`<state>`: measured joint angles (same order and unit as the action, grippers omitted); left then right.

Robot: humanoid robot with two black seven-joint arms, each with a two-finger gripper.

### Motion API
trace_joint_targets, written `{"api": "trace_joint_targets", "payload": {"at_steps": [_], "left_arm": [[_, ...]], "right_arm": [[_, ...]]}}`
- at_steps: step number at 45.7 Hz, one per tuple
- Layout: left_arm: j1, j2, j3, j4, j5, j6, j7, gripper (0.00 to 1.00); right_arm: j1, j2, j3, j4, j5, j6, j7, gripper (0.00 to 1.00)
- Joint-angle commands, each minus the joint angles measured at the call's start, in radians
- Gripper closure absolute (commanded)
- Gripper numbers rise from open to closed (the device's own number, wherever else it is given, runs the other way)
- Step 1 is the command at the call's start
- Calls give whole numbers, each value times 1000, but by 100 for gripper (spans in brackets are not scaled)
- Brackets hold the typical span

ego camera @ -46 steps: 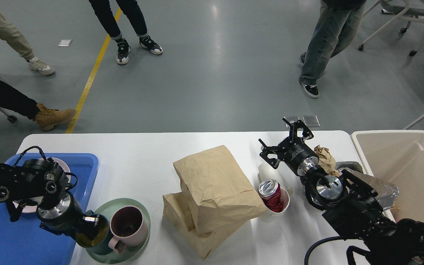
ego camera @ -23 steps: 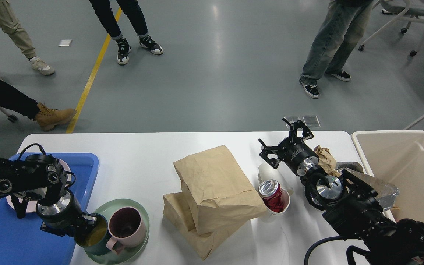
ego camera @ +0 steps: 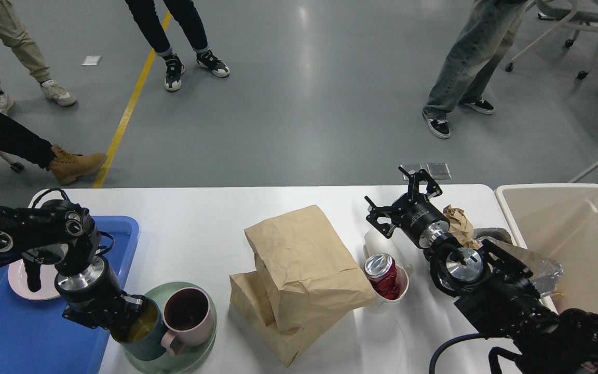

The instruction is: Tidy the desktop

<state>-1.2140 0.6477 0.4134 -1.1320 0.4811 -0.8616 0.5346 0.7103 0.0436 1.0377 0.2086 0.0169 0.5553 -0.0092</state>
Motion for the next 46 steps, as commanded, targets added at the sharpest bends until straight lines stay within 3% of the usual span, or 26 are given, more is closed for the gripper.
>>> {"api": "trace_joint_targets", "payload": {"at_steps": [1,7,21,34,41,46], "left_arm": [[-35,21,-1,0,-21,-54,8,100],[-62,36,7,0,-30,-98,12,100],[-189,164,38,-2,-33,-98,12,100],[-537,335,237,-2,-88,-98,-1,100],[-800,354,487,-6,-171,-98,-19,100],[-982,345,695,-15,-232,-98,-62,100]], "right_arm": [[0,-1,1,0,0,0,0,0],[0,1,1,0,0,0,0,0],[0,1,1,0,0,0,0,0],[0,-1,1,0,0,0,0,0],[0,1,1,0,0,0,0,0],[0,-1,1,0,0,0,0,0]]}}
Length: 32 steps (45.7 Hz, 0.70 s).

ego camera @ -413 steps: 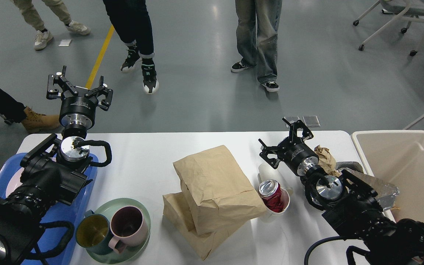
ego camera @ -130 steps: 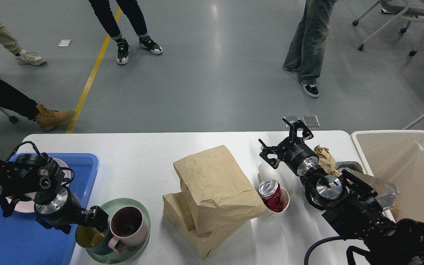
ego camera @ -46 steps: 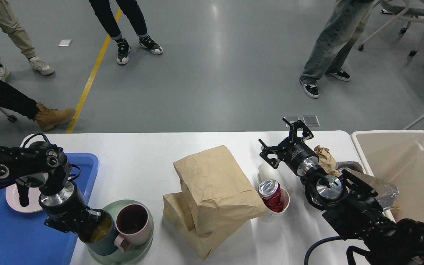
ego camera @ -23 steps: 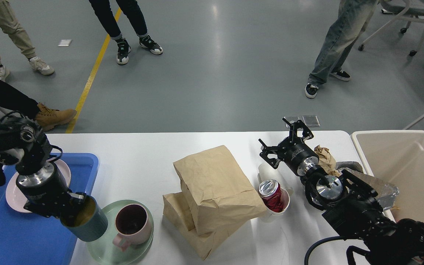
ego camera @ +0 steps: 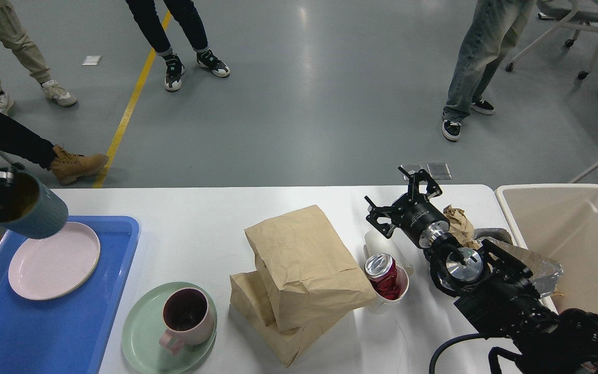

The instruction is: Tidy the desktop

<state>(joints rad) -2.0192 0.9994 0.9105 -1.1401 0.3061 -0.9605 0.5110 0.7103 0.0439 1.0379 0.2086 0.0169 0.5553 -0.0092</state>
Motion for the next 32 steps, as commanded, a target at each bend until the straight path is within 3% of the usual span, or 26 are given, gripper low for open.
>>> {"api": "trace_joint_targets", "payload": {"at_steps": [1,9,20,27,32], "left_arm": [[-205,-10,235,-7,-64,1,-49,100],[-280,-7,422,-9,-71,1,-170,100],[-234,62,582,-10,-56,1,-189,100],[-110,134,571,7,-13,1,-194,100],[-6,206,481,22,30,1,-194,100]], "right_arm": [[0,1,1,0,0,0,0,0],[0,-1,-1,0,0,0,0,0],[0,1,1,0,0,0,0,0],[0,-1,1,0,0,0,0,0],[0,1,-1,0,0,0,0,0]]}}
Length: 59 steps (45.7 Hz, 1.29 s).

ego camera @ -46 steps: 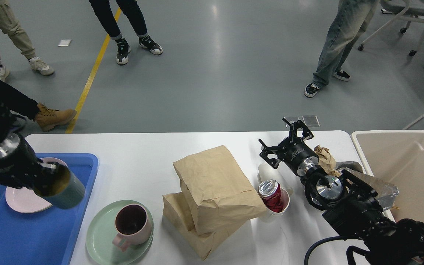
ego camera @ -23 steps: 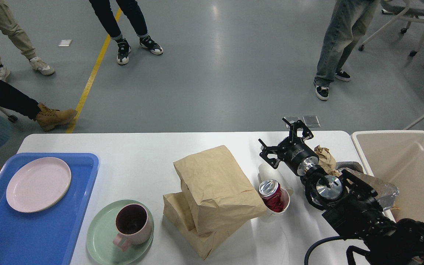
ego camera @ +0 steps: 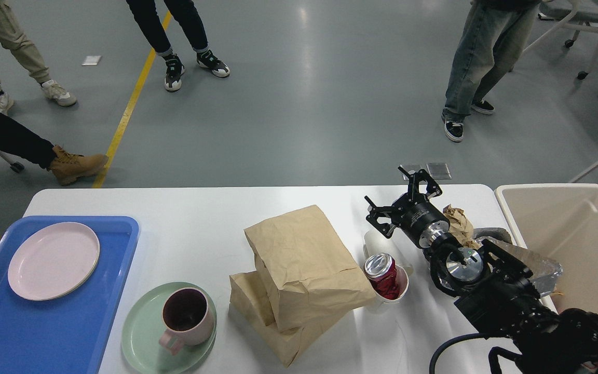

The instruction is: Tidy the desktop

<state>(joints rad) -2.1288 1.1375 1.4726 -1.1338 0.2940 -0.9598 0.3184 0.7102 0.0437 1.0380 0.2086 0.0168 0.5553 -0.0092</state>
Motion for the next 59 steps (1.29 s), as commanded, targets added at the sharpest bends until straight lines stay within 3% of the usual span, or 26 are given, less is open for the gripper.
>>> {"api": "trace_joint_targets", "payload": {"at_steps": [1,6,13,20,38,59], "left_arm": [[134,73,-110,20,48,0,-1,100],[331,71,-294,77,54,0,-1,100],[637,7,-578,253,57,0,2,100],[845,-74,-739,406,65,0,4,100],[1082,-260,-877,627,63,0,4,100],[1191,-344,-920,732,62,29,7,100]], "right_arm": [[0,-1,0,0,0,0,0,0],[0,-1,1,0,0,0,0,0],[0,1,1,0,0,0,0,0],[0,1,0,0,0,0,0,0],[0,1,1,0,0,0,0,0],[0,-1,0,0,0,0,0,0]]}}
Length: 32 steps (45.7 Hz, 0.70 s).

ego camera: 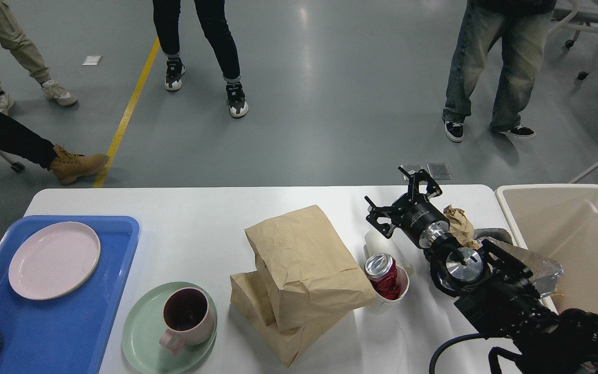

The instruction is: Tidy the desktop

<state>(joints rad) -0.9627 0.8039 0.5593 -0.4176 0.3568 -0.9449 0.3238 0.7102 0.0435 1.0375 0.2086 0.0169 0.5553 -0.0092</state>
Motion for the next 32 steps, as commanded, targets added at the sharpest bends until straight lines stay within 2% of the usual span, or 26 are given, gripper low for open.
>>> {"api": "trace_joint_targets", "payload": {"at_steps": [1,18,28,32], "left_arm": [[25,-15,-7,17,-1,17,1,100],[45,-40,-15,17,-2,77,1,100],[41,-32,-13,16,-2,77,4,71],[33,-28,-12,11,-1,77,8,55]], "right_arm": [[0,-1,-1,0,0,0,0,0],[0,1,1,0,0,0,0,0],[-1,-1,1,0,0,0,0,0],[0,1,-1,0,0,0,0,0]]}}
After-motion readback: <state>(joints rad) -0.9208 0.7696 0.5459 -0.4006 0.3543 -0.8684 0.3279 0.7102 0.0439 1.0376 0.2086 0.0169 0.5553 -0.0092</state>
